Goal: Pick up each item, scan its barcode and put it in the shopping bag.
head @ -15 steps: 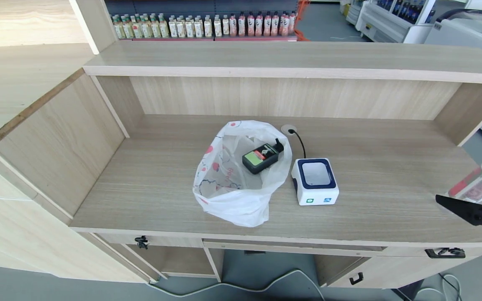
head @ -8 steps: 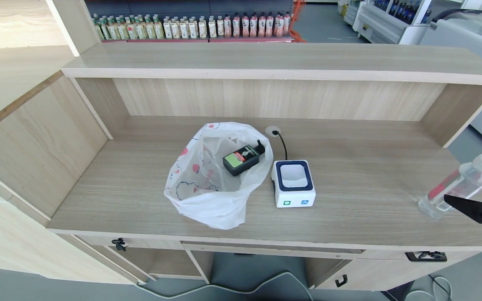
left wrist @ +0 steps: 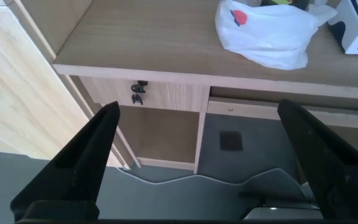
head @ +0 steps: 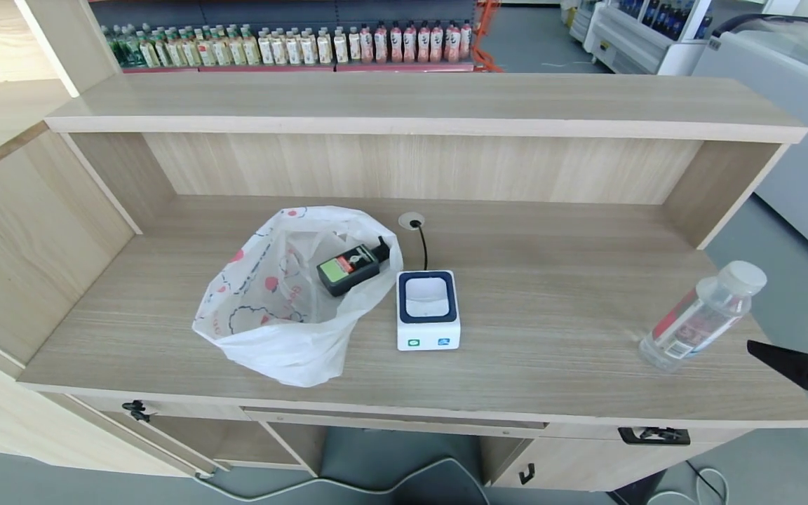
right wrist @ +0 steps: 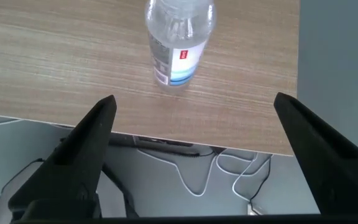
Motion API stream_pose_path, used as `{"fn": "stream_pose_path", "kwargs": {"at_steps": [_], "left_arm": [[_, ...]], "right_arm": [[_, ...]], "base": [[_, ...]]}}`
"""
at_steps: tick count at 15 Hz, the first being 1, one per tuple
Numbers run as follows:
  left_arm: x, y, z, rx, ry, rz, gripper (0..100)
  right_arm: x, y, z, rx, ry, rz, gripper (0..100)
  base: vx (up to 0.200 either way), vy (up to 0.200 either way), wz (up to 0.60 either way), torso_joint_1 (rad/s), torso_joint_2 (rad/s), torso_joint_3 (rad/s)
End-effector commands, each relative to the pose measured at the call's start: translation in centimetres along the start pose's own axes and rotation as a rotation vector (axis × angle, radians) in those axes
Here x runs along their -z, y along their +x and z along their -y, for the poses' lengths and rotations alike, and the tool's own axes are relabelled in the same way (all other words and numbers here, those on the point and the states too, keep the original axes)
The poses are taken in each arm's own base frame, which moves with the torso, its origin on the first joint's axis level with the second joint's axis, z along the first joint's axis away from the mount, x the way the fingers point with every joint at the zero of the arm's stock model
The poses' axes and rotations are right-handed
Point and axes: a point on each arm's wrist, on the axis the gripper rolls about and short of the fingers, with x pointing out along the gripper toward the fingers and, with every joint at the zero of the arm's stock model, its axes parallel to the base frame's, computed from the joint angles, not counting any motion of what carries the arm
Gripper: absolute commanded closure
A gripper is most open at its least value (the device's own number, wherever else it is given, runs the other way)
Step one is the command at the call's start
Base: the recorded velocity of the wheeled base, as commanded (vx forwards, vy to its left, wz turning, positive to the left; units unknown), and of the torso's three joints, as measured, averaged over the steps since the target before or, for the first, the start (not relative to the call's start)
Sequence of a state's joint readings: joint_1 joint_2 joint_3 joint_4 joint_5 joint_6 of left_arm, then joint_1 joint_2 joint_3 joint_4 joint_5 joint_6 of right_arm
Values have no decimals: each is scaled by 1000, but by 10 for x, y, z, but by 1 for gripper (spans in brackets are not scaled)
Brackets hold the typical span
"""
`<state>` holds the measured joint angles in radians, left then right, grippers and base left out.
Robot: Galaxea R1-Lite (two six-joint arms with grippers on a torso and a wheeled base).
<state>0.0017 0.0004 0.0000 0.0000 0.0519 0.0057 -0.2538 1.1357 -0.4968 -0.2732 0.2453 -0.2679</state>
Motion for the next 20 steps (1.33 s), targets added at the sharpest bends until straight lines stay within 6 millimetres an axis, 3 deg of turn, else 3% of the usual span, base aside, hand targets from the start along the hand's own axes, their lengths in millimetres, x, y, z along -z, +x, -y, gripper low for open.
{"fn": "stream_pose_path", "kwargs": {"at_steps": [1,5,8,15,20], "left_arm": [[0,0,0,0,0,0,0],[0,0,0,0,3,2,0],[0,0,0,-2,0,2,0],[0,0,0,-2,-3,2,0],[0,0,0,-2,-3,2,0]], "right_arm": [[4,0,-1,-4,-2,-12,0],[9,-3,-5,-27,-14,-15,0],[10,-5,-12,-164,-22,22,0],[7,-1,-27,-367,-48,55,0],[5,10,-24,-372,-112,50,0]], "base": [[0,-200,0,-2,-2,2],[0,-200,0,4,2,6],[0,-200,0,4,2,2],[0,0,0,0,0,0],[0,0,0,0,0,0]]}}
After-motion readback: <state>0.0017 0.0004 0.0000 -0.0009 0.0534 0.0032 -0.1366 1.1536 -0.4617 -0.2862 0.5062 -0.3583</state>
